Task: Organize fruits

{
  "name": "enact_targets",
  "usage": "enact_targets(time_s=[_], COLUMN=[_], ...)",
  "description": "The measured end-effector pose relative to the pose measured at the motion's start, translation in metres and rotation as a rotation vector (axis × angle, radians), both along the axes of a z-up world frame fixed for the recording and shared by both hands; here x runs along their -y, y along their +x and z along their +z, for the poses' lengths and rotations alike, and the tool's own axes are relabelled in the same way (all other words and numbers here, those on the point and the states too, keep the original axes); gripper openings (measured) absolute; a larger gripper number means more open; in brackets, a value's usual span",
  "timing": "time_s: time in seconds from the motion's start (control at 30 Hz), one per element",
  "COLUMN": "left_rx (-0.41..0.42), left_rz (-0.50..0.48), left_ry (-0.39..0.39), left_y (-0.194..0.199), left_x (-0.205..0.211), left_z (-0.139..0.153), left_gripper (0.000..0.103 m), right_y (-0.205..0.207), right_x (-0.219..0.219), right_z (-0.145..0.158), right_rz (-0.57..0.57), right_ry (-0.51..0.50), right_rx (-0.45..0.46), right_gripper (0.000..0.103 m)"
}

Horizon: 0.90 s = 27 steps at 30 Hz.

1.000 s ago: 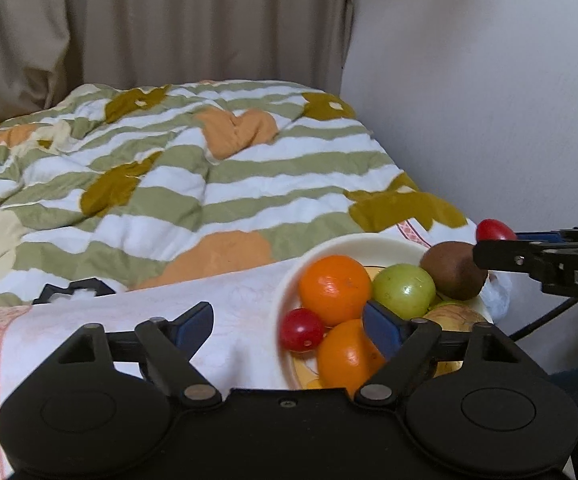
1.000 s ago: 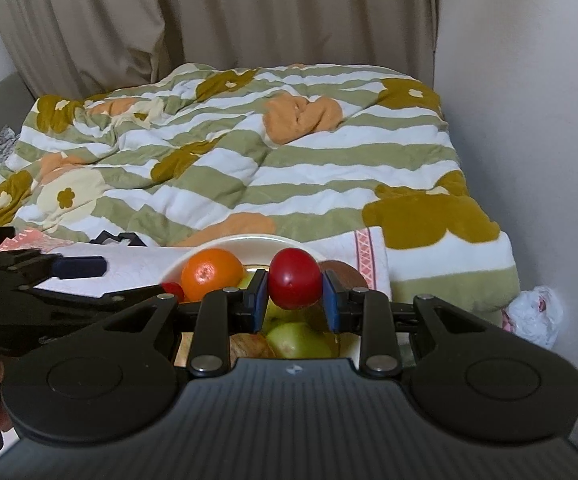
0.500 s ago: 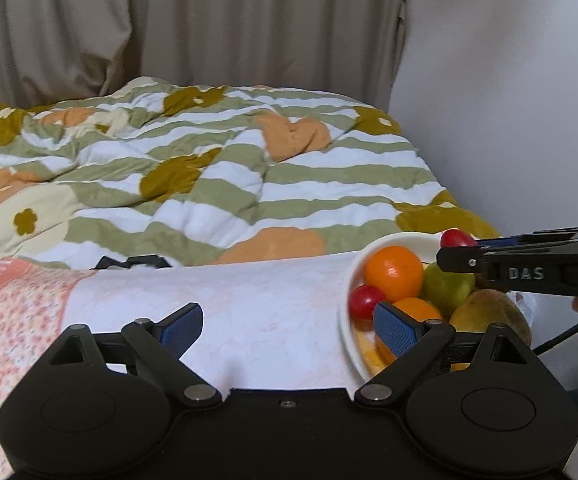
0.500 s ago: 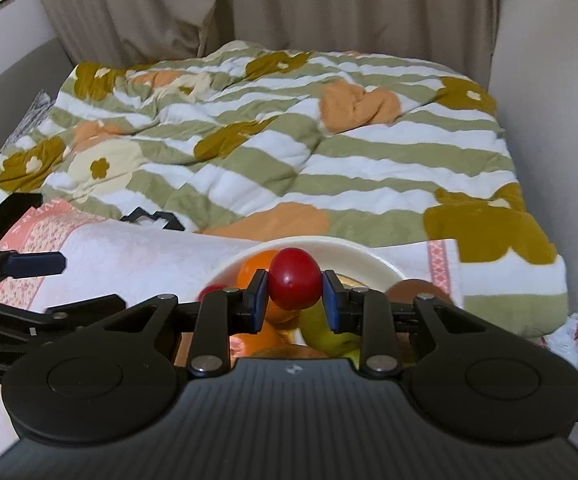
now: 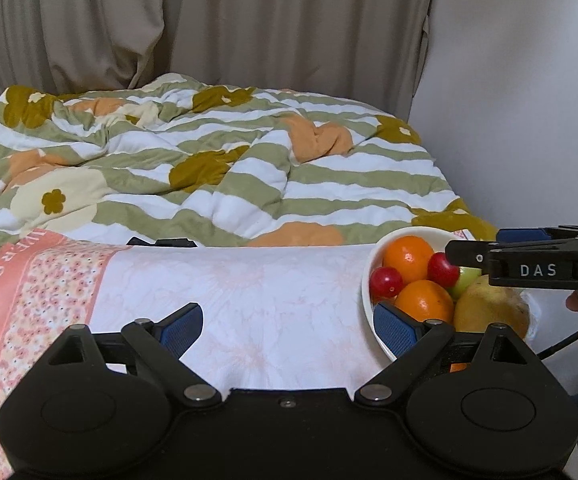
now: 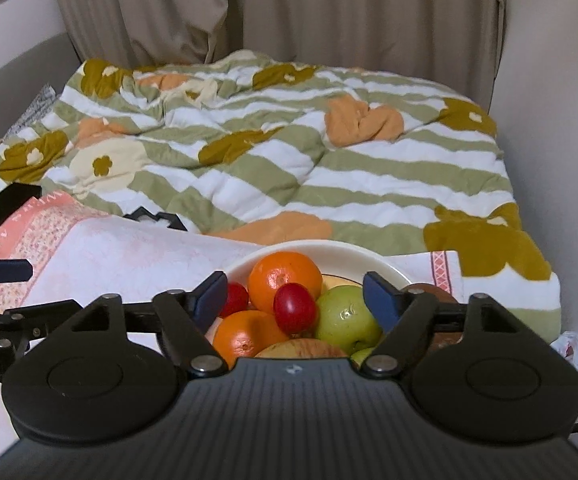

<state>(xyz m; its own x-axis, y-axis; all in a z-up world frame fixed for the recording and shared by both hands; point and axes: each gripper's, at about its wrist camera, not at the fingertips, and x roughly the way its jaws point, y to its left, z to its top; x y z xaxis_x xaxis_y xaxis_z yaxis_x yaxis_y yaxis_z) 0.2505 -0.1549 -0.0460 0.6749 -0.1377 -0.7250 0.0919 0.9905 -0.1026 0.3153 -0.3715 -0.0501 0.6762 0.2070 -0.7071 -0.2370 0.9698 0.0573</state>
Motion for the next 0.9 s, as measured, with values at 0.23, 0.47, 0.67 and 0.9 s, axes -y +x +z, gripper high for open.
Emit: enact_targets(time_s=[0.23,0.47,0.67,0.9], left_rx=[0.062,0.142,0.194,0.211], left_rz=[0.012,0.034,0.081,0.149], left_ry=[-0.005,-0.008,0.010,0.041], left_y=[-0.031,-0.082,-0.130,-0.169], left_x=[-0.002,-0.006,-0.016,-0.039], left_z=[0.023,0.058,0.089,0.110], left_gripper=[0.095,0.095,0.096,0.101], right_y=[-0.038,-0.094,-0.148,-0.198], right_x=[0.002,0.000,-0.005,-0.018], right_z=[0.025,0.063,0.089,0.105], right_rz=[0.000,-0.007,-0.013,-0.041], right_ry=[0.010,0.014,0.038,0.017], right_rx=[0.039,0.104,0.114,0.104], right_gripper=[0.091,0.091,0.094,0.103])
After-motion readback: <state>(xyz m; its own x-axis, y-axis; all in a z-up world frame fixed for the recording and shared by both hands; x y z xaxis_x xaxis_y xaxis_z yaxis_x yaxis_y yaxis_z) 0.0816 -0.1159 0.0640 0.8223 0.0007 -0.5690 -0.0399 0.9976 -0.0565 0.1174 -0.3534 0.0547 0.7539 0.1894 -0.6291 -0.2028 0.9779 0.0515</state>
